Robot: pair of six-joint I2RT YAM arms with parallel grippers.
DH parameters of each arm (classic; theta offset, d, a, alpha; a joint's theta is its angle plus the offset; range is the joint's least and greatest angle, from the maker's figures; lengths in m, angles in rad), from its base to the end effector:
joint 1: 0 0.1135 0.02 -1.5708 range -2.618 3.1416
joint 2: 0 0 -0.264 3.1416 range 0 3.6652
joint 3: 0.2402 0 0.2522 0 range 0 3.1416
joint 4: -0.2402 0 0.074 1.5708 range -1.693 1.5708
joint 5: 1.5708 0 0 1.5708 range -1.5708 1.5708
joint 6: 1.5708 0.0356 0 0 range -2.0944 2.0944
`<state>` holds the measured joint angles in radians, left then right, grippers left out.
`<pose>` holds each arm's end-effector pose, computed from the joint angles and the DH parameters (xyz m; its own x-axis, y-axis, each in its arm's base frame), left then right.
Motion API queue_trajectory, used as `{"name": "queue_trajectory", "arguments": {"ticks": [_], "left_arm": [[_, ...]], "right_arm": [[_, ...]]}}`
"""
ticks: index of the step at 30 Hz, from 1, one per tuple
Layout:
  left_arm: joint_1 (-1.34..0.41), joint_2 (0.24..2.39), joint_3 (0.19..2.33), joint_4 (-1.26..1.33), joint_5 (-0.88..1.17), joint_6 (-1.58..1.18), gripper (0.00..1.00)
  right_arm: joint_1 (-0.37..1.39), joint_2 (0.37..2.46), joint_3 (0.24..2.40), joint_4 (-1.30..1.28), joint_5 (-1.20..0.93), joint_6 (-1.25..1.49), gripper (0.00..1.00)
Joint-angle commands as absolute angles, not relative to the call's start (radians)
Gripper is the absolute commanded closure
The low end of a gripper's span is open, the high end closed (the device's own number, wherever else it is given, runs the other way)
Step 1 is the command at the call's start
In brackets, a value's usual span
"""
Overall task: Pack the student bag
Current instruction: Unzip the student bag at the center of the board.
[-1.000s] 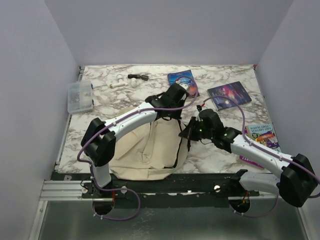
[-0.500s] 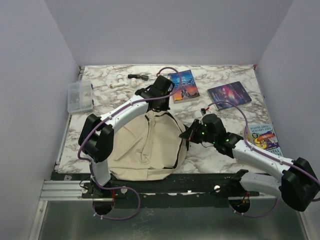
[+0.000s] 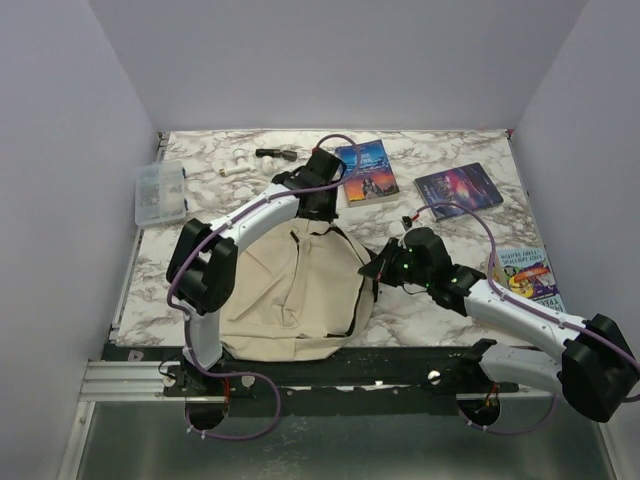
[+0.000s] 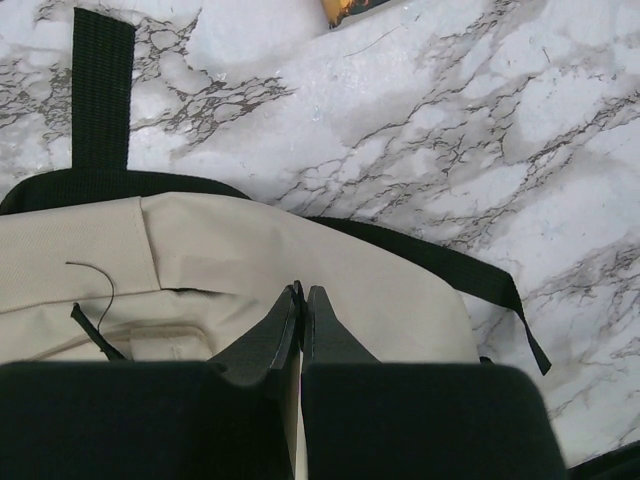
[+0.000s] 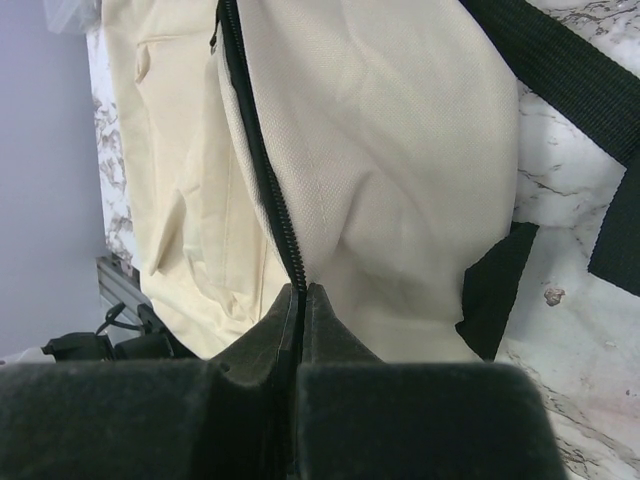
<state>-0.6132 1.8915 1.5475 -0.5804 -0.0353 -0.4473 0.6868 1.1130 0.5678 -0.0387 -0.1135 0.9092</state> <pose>0.3443 -0.2407 0.2504 -0.8298 0.0554 -0.5552 0.2205 0.9466 -0.2351 0.1793 0.1522 0.2143 -0.8166 0.3442 -0.4633 -0.0956 0.7110 0.6967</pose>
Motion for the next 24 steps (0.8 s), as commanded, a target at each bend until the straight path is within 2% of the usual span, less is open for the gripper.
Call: {"name": "queue_trajectory", "arguments": {"ticks": [1, 14, 22, 24], "left_arm": [[-0.547, 1.947, 1.600, -0.599, -0.075, -0.409, 1.00], [-0.495, 2.000, 1.633, -0.634, 0.038, -0.441, 1.00], [-0.492, 1.934, 1.663, -0.655, 0.179, -0.398, 1.00], [-0.492, 1.878, 1.627, -0.654, 0.184, -0.394, 0.80]], "right_arm": [[0.693, 1.116, 0.582, -0.135, -0.144, 0.893, 0.99], [0.693, 1.100, 0.558, -0.100, -0.210, 0.870, 0.99], [0.693, 1.113, 0.604, -0.130, -0.187, 0.838, 0.99], [0.693, 1.128, 0.634, -0.147, -0.189, 0.816, 0.99]]}}
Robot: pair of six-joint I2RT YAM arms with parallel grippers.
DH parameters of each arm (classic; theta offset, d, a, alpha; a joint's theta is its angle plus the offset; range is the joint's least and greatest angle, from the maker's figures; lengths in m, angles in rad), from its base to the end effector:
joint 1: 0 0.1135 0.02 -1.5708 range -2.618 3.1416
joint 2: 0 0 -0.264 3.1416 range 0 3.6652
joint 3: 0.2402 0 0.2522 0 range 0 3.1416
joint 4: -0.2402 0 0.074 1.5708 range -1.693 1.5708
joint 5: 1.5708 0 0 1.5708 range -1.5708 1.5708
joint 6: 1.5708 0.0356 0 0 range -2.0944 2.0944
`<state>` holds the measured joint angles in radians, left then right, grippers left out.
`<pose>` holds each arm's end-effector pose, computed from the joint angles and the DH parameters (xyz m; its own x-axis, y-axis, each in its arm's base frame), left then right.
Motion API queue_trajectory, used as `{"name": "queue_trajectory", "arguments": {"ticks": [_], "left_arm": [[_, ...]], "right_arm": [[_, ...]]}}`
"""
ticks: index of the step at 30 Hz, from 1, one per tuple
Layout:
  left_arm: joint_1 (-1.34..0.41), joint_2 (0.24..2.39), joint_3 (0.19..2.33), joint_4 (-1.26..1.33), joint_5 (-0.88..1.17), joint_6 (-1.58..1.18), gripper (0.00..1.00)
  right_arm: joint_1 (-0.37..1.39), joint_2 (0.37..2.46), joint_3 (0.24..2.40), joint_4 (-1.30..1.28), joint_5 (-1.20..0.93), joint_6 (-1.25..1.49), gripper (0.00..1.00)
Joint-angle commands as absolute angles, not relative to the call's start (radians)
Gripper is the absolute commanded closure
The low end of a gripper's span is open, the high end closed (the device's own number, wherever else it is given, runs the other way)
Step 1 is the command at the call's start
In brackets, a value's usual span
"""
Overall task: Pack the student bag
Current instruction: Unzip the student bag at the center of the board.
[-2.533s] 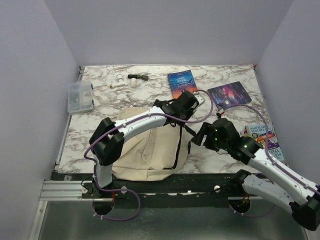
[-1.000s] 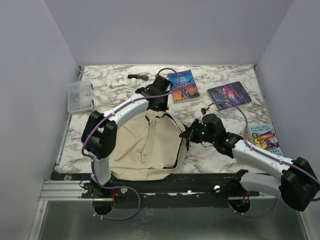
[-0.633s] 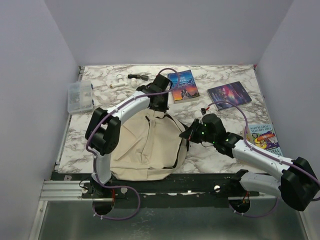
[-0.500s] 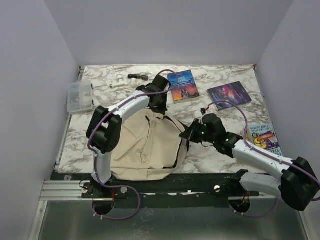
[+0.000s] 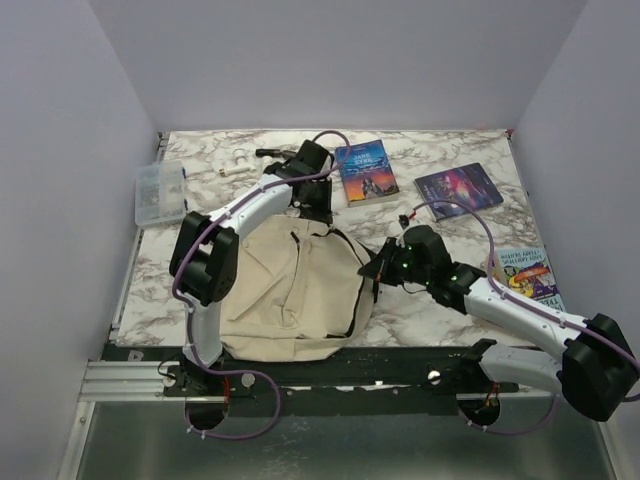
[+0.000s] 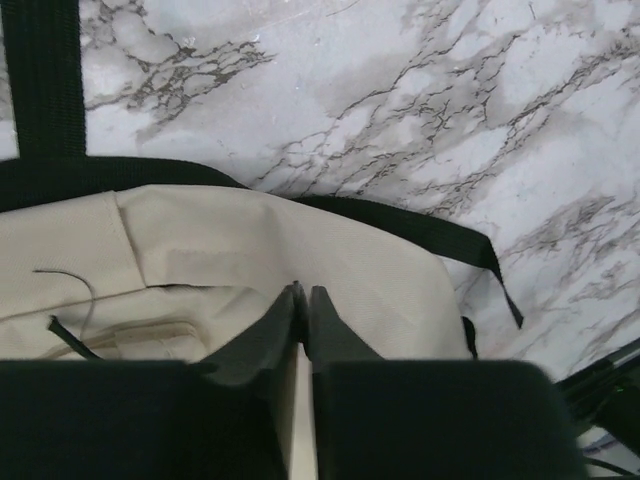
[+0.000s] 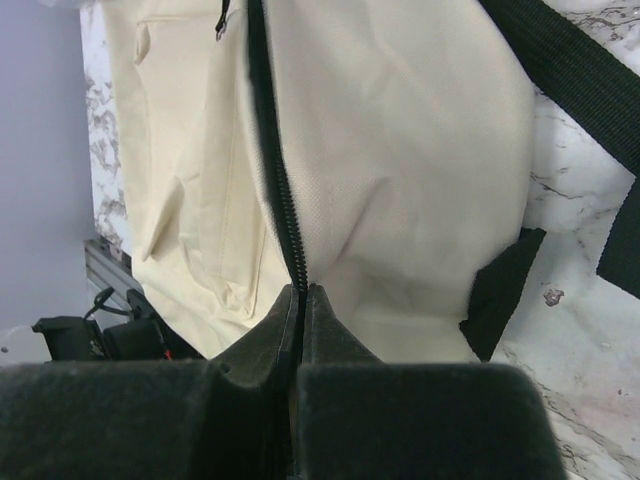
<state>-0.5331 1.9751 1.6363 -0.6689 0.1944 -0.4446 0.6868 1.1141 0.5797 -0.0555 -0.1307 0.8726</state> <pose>0.3694 -0.2260 0.2393 -0.9101 0.0471 -0.4117 0.2171 0.9004 -0.3771 0.1794 0.1531 0.2165 -0.8222 0.3080 -0.4787 -0.1284 0.7189 0.6832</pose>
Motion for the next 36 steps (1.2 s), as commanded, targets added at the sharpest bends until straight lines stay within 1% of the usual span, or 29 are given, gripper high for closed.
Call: {"name": "queue_trajectory", "arguments": {"ticks": [1, 3, 5, 7, 9, 12, 15, 18, 20, 22, 26, 30, 32, 33, 36], "left_arm": [[-0.492, 1.837, 1.604, -0.652, 0.184, -0.397, 0.69], [-0.492, 1.754, 1.532, -0.637, 0.194, -0.410, 0.49], [-0.494, 1.650, 1.433, -0.600, 0.212, -0.427, 0.37], [-0.497, 1.538, 1.298, -0.557, 0.237, -0.443, 0.29], [-0.504, 1.411, 1.156, -0.486, 0.280, -0.476, 0.25], [-0.547, 1.220, 0.953, -0.379, 0.366, -0.518, 0.25], [-0.621, 1.081, 0.774, -0.290, 0.413, -0.576, 0.25], [-0.731, 1.016, 0.667, -0.243, 0.368, -0.625, 0.25], [-0.782, 1.011, 0.638, -0.234, 0.325, -0.666, 0.25], [-0.825, 1.016, 0.626, -0.215, 0.273, -0.715, 0.24], [-0.900, 1.077, 0.689, -0.202, 0.164, -0.718, 0.12], [-0.933, 1.179, 0.779, -0.225, 0.105, -0.700, 0.11], [-0.936, 1.221, 0.813, -0.235, 0.105, -0.692, 0.12], [-0.937, 1.239, 0.826, -0.246, 0.095, -0.692, 0.13], [-0.939, 1.275, 0.859, -0.311, 0.045, -0.687, 0.26]], "right_arm": [[0.693, 1.137, 0.653, -0.159, -0.185, 0.804, 0.99], [0.693, 1.154, 0.688, -0.188, -0.161, 0.792, 0.99], [0.693, 1.170, 0.722, -0.210, -0.149, 0.778, 0.99], [0.691, 1.188, 0.748, -0.213, -0.155, 0.773, 0.99], [0.690, 1.206, 0.770, -0.212, -0.169, 0.785, 1.00], [0.689, 1.233, 0.801, -0.209, -0.185, 0.803, 0.99], [0.685, 1.253, 0.818, -0.204, -0.203, 0.807, 1.00], [0.682, 1.269, 0.832, -0.207, -0.219, 0.796, 0.99], [0.682, 1.282, 0.845, -0.221, -0.232, 0.791, 0.99], [0.682, 1.292, 0.850, -0.225, -0.262, 0.792, 0.99], [0.682, 1.300, 0.844, -0.207, -0.356, 0.804, 0.99], [0.683, 1.291, 0.839, -0.208, -0.388, 0.818, 0.99], [0.683, 1.279, 0.840, -0.222, -0.374, 0.819, 1.00], [0.683, 1.274, 0.840, -0.228, -0.367, 0.816, 0.99], [0.682, 1.263, 0.844, -0.245, -0.349, 0.810, 0.99]]}}
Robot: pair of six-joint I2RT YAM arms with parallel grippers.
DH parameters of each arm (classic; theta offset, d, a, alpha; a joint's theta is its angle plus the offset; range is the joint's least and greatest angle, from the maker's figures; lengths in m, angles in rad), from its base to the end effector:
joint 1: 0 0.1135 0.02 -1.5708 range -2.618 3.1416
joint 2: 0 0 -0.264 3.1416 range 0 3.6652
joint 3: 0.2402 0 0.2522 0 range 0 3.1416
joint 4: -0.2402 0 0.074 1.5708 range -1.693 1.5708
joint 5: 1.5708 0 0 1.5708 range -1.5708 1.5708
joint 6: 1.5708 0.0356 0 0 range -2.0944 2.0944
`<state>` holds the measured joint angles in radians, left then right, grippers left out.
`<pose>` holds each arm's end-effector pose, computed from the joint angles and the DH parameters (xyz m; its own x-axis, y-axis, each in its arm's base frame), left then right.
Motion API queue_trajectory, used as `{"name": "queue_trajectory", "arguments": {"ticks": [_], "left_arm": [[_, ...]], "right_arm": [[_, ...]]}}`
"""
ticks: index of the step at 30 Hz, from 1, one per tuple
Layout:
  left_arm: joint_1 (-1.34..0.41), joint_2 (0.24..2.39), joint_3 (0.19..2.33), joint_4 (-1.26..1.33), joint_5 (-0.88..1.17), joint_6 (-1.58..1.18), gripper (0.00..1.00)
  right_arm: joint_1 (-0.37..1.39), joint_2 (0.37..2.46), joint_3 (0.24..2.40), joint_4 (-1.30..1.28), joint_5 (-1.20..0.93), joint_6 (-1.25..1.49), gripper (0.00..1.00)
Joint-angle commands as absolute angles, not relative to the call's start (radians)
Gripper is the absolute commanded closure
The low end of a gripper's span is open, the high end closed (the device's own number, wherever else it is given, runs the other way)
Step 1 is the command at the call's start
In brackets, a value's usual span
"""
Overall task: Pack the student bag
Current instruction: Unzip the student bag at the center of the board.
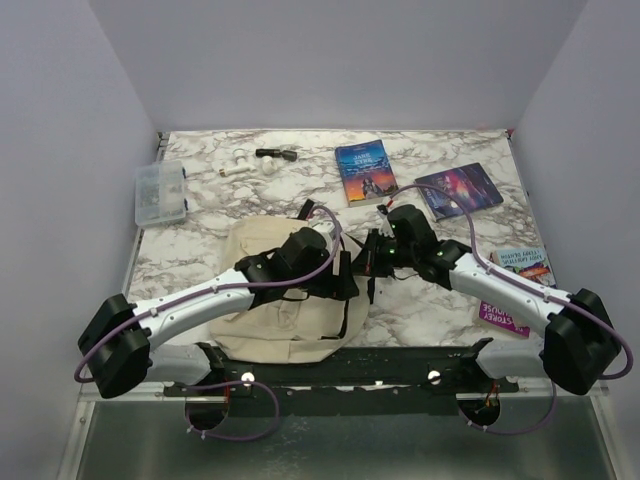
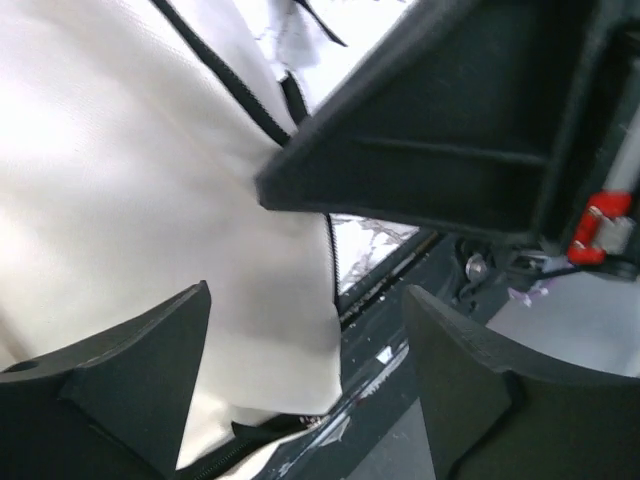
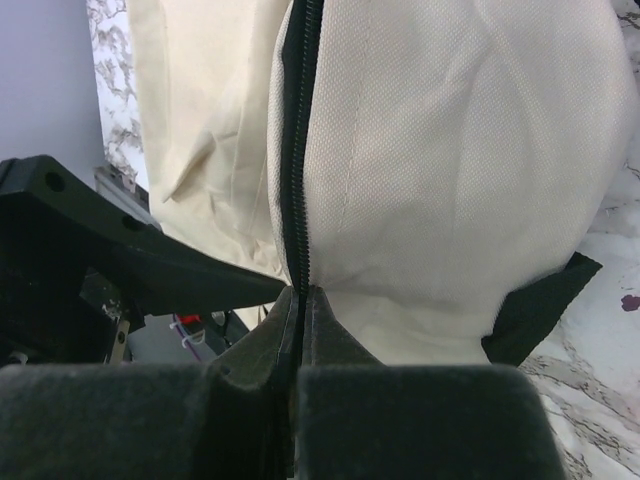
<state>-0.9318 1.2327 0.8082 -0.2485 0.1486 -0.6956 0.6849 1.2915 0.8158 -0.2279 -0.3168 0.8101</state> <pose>0.1543 -0.2165 0.2483 -0.8384 0.0657 -0.5411 0.4242 0.7021 -0.5720 0.2057 0.1823 0.2387 -0.9141 0.1421 -0.3797 -0.1783 0.7002 0.6913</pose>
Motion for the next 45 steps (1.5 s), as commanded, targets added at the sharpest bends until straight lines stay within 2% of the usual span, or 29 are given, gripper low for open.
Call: {"name": "queue_trajectory", "arguments": {"ticks": [1, 4, 6, 12, 14, 17, 18, 19, 23, 27, 34, 37, 41, 45], "left_arm": [[-0.938, 1.278, 0.865, -0.334, 0.021, -0.682, 0.31], [-0.938, 1.267, 0.865, -0.382, -0.032, -0.665, 0.44], [-0.937, 1.266, 0.865, -0.400, -0.041, -0.656, 0.46], [-0.938, 1.299, 0.878, -0.378, -0.001, -0.652, 0.43], [-0.938, 1.312, 0.886, -0.381, 0.000, -0.646, 0.48], [-0.938, 1.335, 0.906, -0.417, -0.021, -0.633, 0.74], [-0.937, 1.339, 0.916, -0.439, -0.051, -0.628, 0.89], [-0.937, 1.338, 0.924, -0.467, -0.084, -0.627, 0.99], [-0.936, 1.252, 0.906, -0.532, -0.249, -0.666, 1.00], [-0.933, 1.114, 0.840, -0.523, -0.368, -0.718, 1.00], [-0.911, 1.077, 0.793, -0.485, -0.276, -0.723, 1.00], [-0.911, 1.093, 0.777, -0.477, -0.246, -0.737, 1.00], [-0.910, 1.114, 0.757, -0.444, -0.178, -0.731, 1.00], [-0.910, 1.156, 0.765, -0.392, -0.077, -0.713, 1.00]], "right_arm": [[0.682, 1.261, 0.851, -0.258, -0.337, 0.806, 0.98], [0.682, 1.254, 0.860, -0.276, -0.323, 0.794, 0.96], [0.682, 1.250, 0.864, -0.274, -0.330, 0.793, 0.96], [0.682, 1.256, 0.871, -0.252, -0.356, 0.798, 0.96], [0.683, 1.257, 0.872, -0.256, -0.356, 0.798, 0.96], [0.682, 1.255, 0.872, -0.271, -0.343, 0.786, 0.93], [0.683, 1.253, 0.874, -0.282, -0.333, 0.777, 0.90], [0.683, 1.253, 0.878, -0.303, -0.308, 0.765, 0.87], [0.683, 1.255, 0.884, -0.366, -0.234, 0.735, 0.69], [0.683, 1.255, 0.857, -0.327, -0.261, 0.730, 0.53], [0.668, 1.241, 0.928, -0.300, -0.264, 0.735, 0.24], [0.584, 1.264, 1.007, -0.334, -0.257, 0.708, 0.16], [0.390, 1.338, 1.064, -0.301, -0.356, 0.693, 0.11], [0.242, 1.517, 1.154, -0.294, -0.365, 0.645, 0.09]]}}
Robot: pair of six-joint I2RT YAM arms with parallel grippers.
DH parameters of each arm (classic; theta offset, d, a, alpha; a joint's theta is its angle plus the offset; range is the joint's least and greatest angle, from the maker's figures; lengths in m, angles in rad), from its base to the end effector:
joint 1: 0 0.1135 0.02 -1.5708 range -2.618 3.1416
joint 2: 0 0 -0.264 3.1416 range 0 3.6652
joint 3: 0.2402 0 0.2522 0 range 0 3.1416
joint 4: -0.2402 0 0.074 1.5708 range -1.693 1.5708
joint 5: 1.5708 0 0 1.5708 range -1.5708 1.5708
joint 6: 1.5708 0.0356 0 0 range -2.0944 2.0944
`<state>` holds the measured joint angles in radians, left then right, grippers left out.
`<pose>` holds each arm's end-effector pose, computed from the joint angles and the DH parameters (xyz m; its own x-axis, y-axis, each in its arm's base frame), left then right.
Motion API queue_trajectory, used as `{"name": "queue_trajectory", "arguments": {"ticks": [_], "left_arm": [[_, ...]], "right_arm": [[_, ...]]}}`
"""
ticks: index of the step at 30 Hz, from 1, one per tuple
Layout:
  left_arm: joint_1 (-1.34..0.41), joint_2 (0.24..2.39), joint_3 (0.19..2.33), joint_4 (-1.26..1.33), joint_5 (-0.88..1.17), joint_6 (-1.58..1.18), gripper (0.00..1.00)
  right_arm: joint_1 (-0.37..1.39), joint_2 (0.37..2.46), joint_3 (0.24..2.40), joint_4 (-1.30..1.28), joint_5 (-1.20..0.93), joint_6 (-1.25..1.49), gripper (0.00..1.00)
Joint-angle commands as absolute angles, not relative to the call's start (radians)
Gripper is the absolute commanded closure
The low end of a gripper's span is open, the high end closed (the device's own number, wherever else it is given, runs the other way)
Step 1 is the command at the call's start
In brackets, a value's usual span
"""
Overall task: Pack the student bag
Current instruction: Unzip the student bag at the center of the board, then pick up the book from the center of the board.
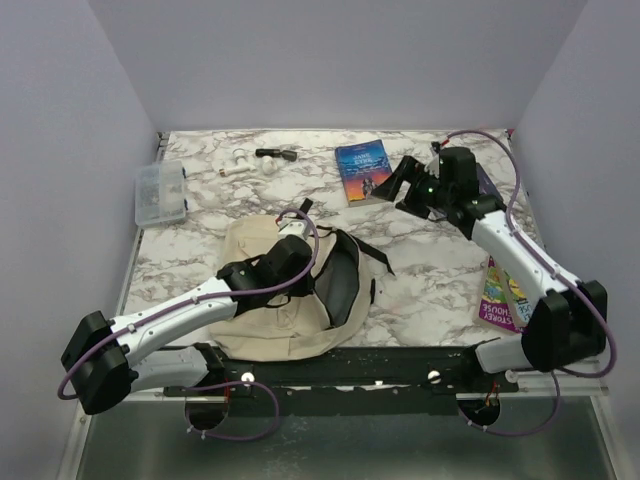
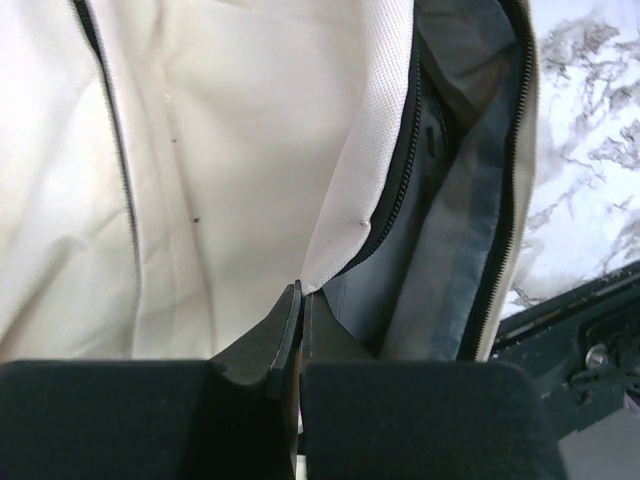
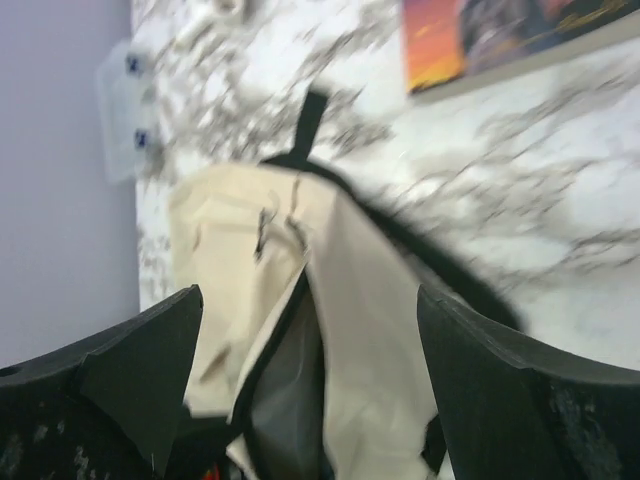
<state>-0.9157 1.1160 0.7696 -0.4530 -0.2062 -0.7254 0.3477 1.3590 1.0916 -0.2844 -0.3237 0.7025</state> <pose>0.1463 -0.1785 0.2459 -0.7841 -0.0453 -0.6190 0.2259 0.9081 -0.3527 0.2861 0.1157 0.3083 -0.7494 0.3800 -0.5422 -0.1225 0.7253 0.6775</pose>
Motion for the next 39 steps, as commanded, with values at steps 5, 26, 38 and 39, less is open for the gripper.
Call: {"name": "queue_trajectory", "arguments": {"ticks": [5, 26, 38, 39], "left_arm": [[-0.907, 1.224, 0.814, -0.345, 0.053, -0.687, 1.00], [-0.907, 1.342, 0.863, -0.297, 0.187, -0.639, 1.00], [-0.904, 1.307, 0.908, -0.324, 0.207, -0.595, 0.80], [-0.901, 1.297, 0.917, -0.334, 0.206, -0.587, 0.70]], "right_arm": [[0.144, 1.742, 1.301, -0.286, -0.304, 0.600, 0.09], [0.077, 2.140, 1.499, -0.184, -0.460, 0.640, 0.34], [0.077, 2.184, 1.538, -0.182, -0.480, 0.635, 0.65], [0.076, 2.182, 1.532, -0.176, -0.489, 0.640, 0.72]]}}
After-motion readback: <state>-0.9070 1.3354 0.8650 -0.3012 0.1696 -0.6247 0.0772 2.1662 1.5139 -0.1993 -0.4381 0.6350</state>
